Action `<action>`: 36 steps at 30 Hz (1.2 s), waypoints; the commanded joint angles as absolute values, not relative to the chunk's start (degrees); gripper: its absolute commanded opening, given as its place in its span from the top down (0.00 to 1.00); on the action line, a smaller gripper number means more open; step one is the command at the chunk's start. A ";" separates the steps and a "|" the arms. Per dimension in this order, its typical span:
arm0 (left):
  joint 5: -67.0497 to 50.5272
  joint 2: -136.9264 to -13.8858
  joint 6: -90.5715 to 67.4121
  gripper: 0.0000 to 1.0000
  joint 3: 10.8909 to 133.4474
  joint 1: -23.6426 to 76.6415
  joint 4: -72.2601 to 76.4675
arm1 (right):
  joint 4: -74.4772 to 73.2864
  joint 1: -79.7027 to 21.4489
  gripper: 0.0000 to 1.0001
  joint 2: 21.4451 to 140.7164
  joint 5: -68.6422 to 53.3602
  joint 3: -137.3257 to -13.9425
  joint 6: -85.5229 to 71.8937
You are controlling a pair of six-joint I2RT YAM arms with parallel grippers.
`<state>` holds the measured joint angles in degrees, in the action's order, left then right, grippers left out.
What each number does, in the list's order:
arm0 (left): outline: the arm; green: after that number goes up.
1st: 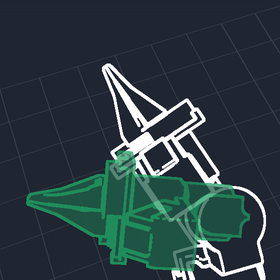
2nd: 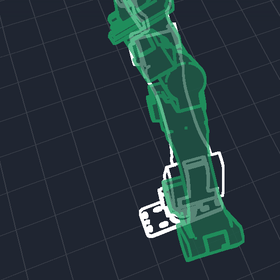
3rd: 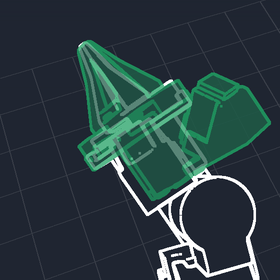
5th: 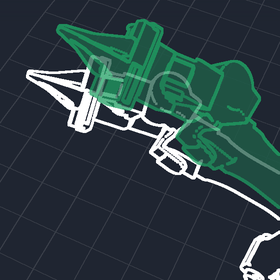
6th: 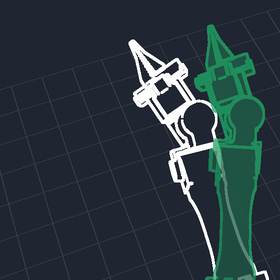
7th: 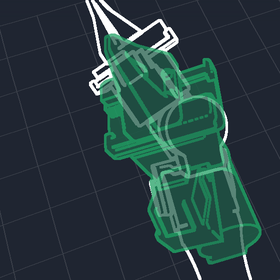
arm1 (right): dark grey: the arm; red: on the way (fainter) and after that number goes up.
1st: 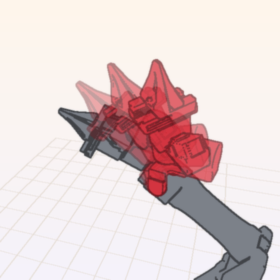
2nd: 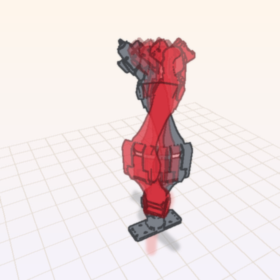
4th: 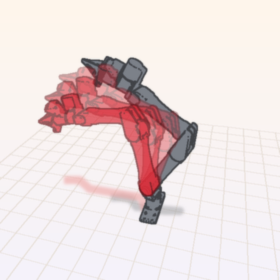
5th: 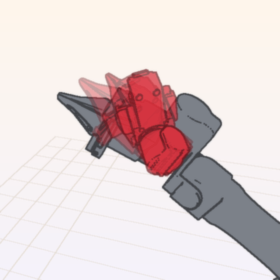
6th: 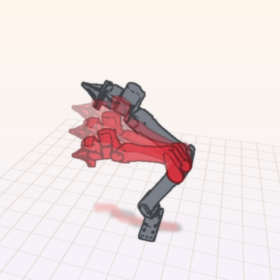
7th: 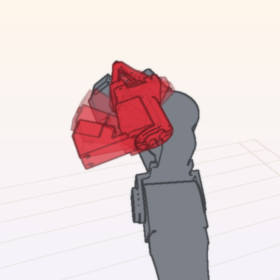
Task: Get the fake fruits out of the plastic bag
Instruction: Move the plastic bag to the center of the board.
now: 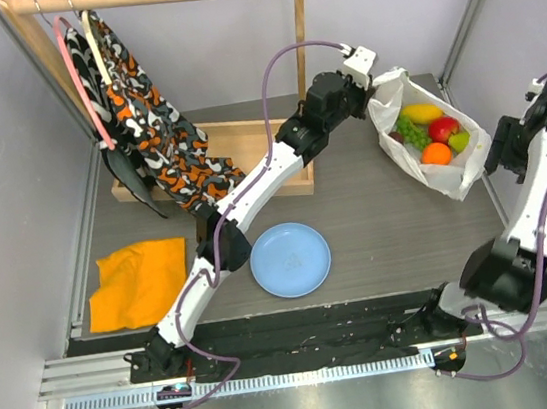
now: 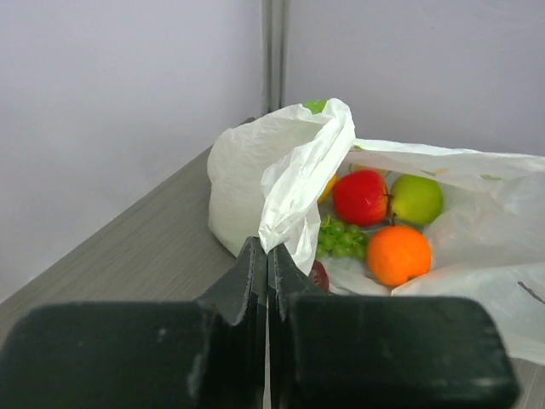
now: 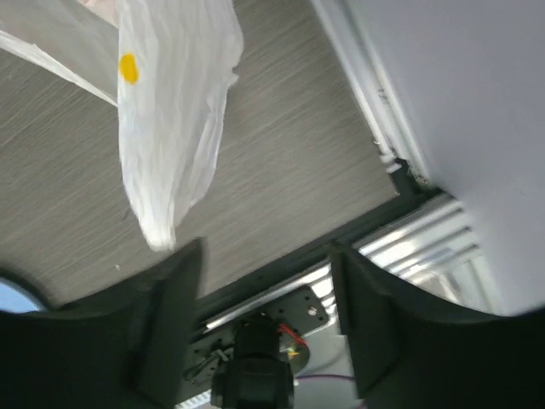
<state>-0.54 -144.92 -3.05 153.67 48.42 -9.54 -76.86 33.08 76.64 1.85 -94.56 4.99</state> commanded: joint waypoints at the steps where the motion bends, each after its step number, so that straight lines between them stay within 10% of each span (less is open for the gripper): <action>1: -4.56 -141.42 -4.66 1.00 153.46 48.25 -10.10 | -72.18 35.60 0.44 82.35 -12.37 -91.67 6.24; 9: -4.22 -119.47 -4.49 1.00 129.30 46.93 -8.06 | -60.48 35.60 0.99 86.75 -22.06 -98.43 5.80; 22: -12.03 -100.82 -5.01 1.00 107.51 48.78 -19.69 | -59.85 36.39 0.99 69.18 -14.61 -78.07 31.02; 27: -18.19 -98.44 -4.74 0.88 98.54 49.66 -20.56 | -68.19 36.56 0.52 73.56 -12.65 -83.00 33.91; 36: -16.18 -95.98 -4.30 0.96 95.80 49.75 -21.36 | -85.96 35.07 0.21 67.43 -43.93 -114.11 53.94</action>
<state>-16.51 -99.04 -4.69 95.66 49.87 -23.09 -73.58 36.07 78.74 -28.34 -110.41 41.30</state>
